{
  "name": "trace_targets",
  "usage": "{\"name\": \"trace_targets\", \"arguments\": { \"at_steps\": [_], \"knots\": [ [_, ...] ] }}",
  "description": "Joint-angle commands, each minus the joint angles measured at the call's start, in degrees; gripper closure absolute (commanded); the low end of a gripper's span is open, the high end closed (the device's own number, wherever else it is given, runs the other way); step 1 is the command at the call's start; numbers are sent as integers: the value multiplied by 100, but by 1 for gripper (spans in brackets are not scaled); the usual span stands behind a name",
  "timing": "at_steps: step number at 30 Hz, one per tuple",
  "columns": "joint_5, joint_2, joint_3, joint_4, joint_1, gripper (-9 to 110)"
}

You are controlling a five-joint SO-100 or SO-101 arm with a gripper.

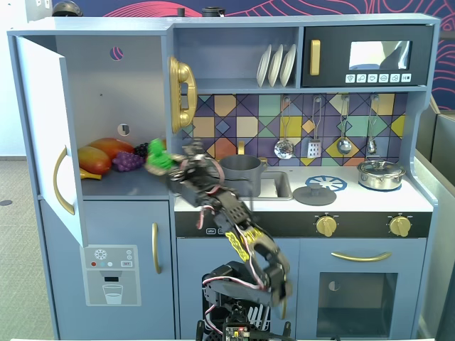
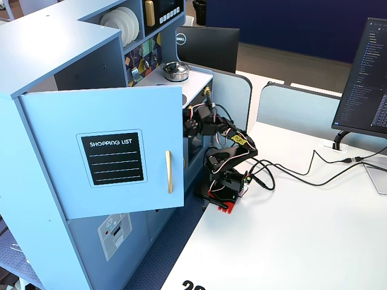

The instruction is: Pick up the green pineapple from the left cabinet and place it in the gray recipient

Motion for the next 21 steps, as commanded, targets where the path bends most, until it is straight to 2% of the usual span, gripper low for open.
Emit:
{"name": "trace_targets", "arguments": {
  "at_steps": [1, 8, 12, 21],
  "knots": [
    [510, 334, -299, -26, 1424, 102],
    [1397, -721, -1125, 62, 3885, 102],
    [1679, -1934, -1872, 246, 4808, 102],
    [1608, -3832, -2997, 721, 5001, 102]
  ]
}}
